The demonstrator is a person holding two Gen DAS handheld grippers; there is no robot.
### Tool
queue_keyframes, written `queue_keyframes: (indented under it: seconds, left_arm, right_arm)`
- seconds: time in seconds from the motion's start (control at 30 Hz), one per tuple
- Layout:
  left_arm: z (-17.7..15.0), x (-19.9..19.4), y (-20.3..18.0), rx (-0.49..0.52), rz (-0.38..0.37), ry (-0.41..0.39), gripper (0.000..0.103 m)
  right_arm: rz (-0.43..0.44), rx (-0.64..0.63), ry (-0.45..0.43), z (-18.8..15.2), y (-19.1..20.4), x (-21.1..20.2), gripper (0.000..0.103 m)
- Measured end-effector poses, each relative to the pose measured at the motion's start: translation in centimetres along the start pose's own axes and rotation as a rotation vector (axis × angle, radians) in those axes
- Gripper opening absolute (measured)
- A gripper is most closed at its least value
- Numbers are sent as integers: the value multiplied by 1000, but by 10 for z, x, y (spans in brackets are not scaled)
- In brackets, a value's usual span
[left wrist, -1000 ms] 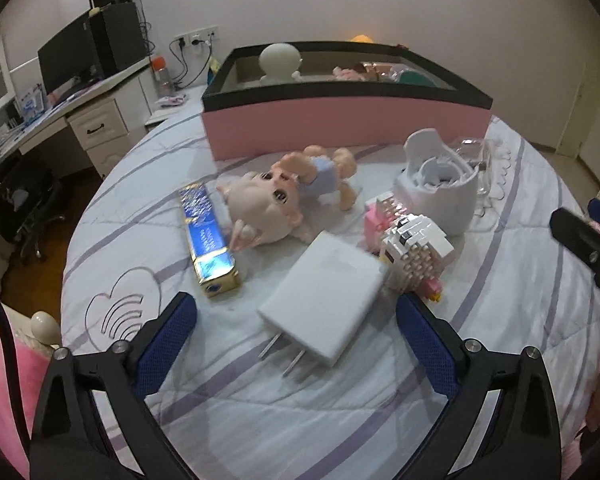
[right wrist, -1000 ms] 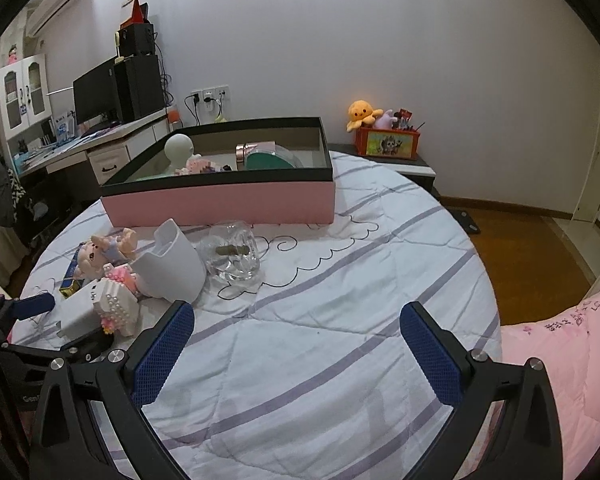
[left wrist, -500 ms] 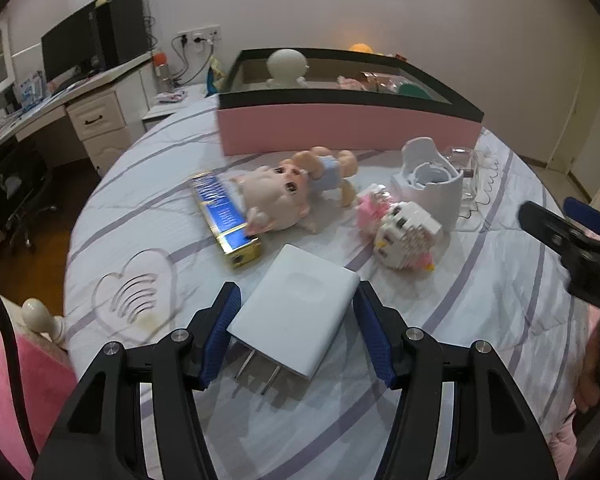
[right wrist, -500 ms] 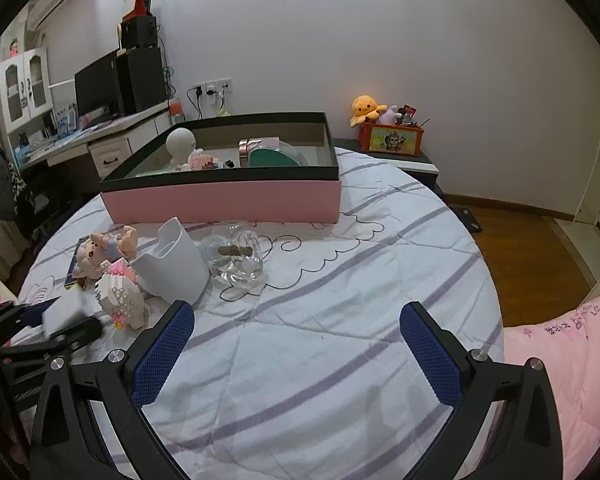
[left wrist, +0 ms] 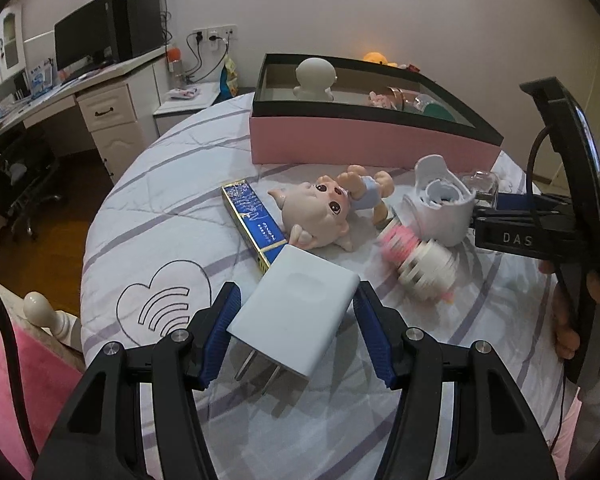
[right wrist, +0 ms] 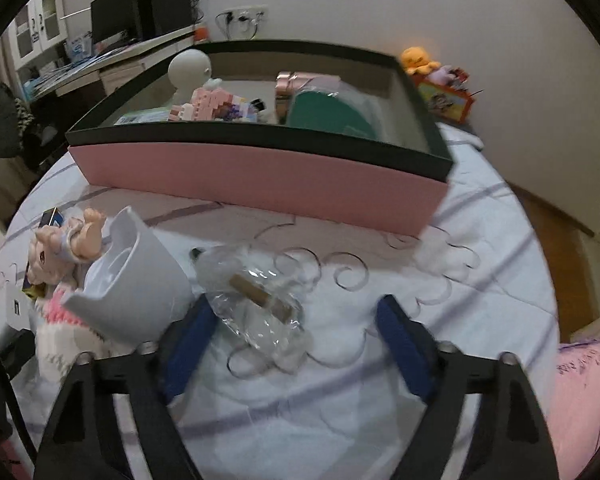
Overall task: Organize rigid objects
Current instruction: 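Hold the charger with left gripper while right gripper grasps the clear glass bottle, then carry the charger and glass bottle into the pink box and open both grippers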
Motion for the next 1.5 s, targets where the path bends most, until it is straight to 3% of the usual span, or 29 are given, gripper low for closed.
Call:
queue_keyframes:
  seconds: [0.03, 0.1, 0.2, 0.33, 0.5, 0.7, 0.9, 1.13, 1.33, 1.5]
  left_arm:
    - [1, 1, -1, 0, 1, 0, 60]
    - [3, 0, -1, 1, 1, -2, 60]
    - [6, -3, -5, 5, -3, -15, 60]
    - [13, -11, -14, 11, -13, -46, 60]
    - [29, -33, -34, 33, -18, -125, 60]
    - [45, -74, -62, 56, -50, -254, 60]
    - [51, -117, -75, 81, -51, -387, 60]
    - [63, -143, -79, 95, -12, -480, 60]
    - [71, -155, -78, 106, 41, -539, 60]
    - [79, -154, -73, 94, 40, -549, 60]
  right_arm:
    - [6, -19, -8, 2, 2, 0, 69]
    - [28, -48, -19, 2, 8, -1, 44]
    - [12, -73, -37, -2, 12, -7, 44]
    - [30, -13, -97, -12, 8, -26, 43]
    - [30, 82, -266, -22, 2, -79, 44]
    - [-43, 98, -434, -25, 6, -138, 44]
    - [-49, 90, -528, -23, 10, -178, 44]
    - [-66, 96, -599, -22, 10, -206, 44]
    - [-74, 104, -657, -19, 15, -220, 44]
    - [-87, 96, -677, -9, 19, -222, 44]
Point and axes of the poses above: each gripper's, at about its wrist camera, not at the fingertips, and x roughly the way its jaws point, y to its left, z to its top, the point moved 5 cm from there along x, roughly the way its jaws point, and after that the axes turned 1 degree about -x, right-handed, at the moved point
